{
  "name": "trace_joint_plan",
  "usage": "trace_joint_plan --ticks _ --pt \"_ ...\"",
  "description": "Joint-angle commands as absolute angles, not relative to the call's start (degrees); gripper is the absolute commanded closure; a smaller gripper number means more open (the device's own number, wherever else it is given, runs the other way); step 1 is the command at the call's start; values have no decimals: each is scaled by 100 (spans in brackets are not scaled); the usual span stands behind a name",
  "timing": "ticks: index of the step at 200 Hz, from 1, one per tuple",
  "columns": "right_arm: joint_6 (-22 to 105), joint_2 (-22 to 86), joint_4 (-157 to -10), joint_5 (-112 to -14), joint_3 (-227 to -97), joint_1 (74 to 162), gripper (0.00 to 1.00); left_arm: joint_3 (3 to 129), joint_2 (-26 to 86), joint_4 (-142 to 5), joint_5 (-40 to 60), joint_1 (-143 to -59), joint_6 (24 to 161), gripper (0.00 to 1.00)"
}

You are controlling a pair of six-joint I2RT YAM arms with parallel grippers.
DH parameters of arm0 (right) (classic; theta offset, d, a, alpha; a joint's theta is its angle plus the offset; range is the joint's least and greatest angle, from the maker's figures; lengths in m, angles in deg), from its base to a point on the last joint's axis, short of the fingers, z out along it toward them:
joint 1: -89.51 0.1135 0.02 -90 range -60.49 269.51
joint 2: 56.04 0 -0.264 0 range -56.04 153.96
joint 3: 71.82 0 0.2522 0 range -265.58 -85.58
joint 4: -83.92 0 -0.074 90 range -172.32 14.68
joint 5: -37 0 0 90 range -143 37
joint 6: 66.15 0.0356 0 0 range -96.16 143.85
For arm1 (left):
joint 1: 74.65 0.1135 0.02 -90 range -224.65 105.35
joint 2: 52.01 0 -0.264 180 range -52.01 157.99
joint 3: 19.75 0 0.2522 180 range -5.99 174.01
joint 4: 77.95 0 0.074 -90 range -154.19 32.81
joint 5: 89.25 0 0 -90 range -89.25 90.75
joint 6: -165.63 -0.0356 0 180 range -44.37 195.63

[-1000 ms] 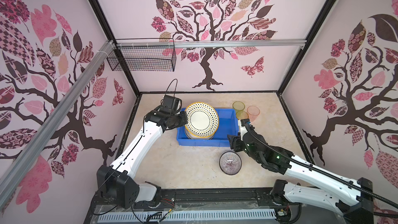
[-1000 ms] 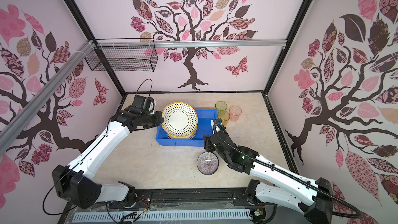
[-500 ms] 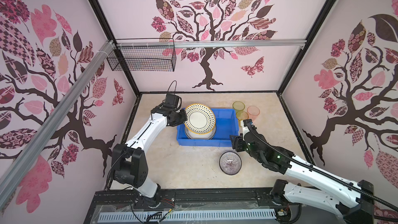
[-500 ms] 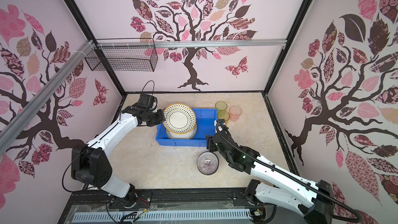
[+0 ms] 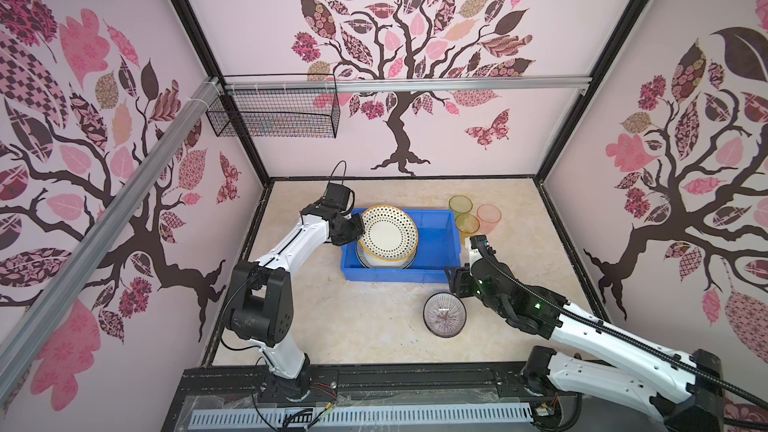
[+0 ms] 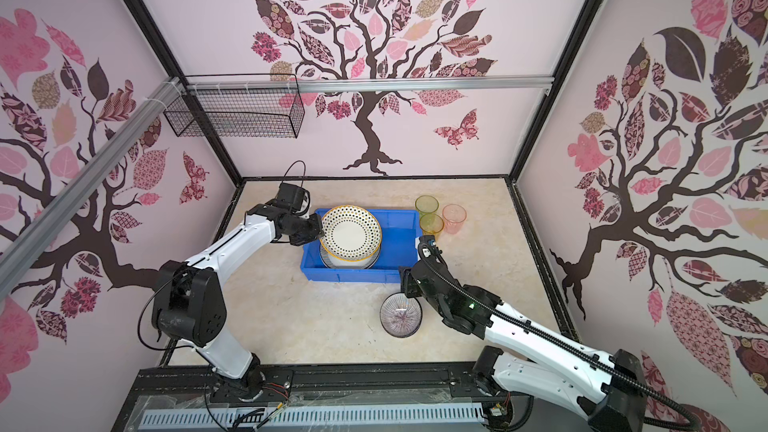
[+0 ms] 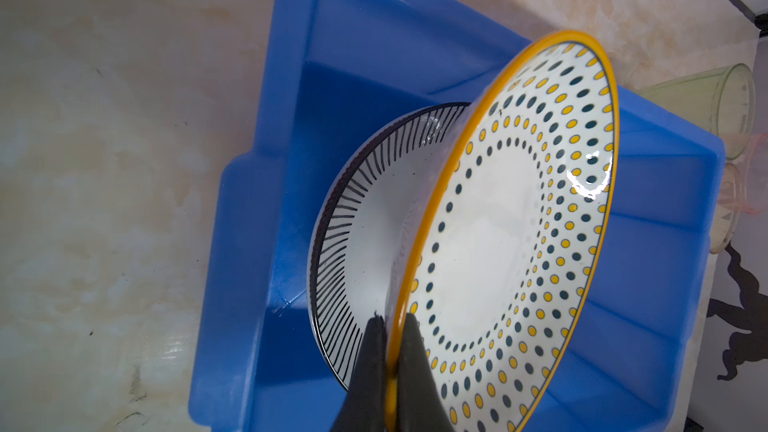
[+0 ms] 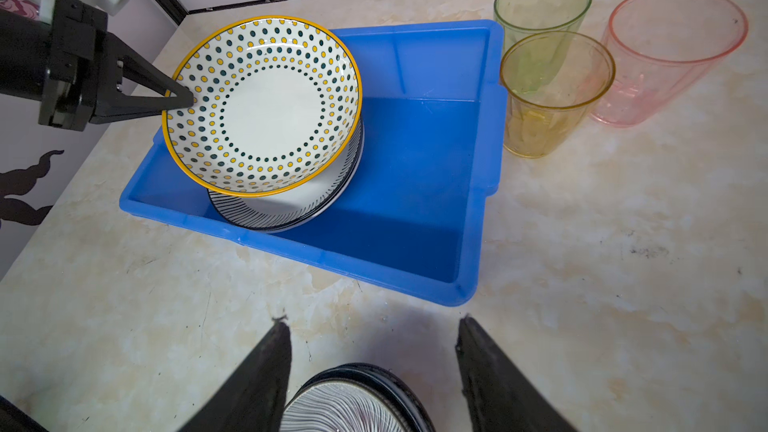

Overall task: Place the mixed dishes into the plastic bin
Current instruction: 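Carry the dotted plate over the bin and lower it onto the striped plate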

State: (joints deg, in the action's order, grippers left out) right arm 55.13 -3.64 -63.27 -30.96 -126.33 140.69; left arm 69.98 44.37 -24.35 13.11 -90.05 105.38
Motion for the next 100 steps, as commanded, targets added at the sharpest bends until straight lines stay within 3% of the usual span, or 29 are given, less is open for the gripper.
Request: trace_joint_plan --ticks 1,100 --pt "5531 -479 -6200 -3142 -12715 14040 34 7201 4300 -3004 1657 -9012 10576 100" --pt "5557 -494 -5917 -3463 -12895 14040 34 6842 4256 -3076 1613 -9020 10636 100"
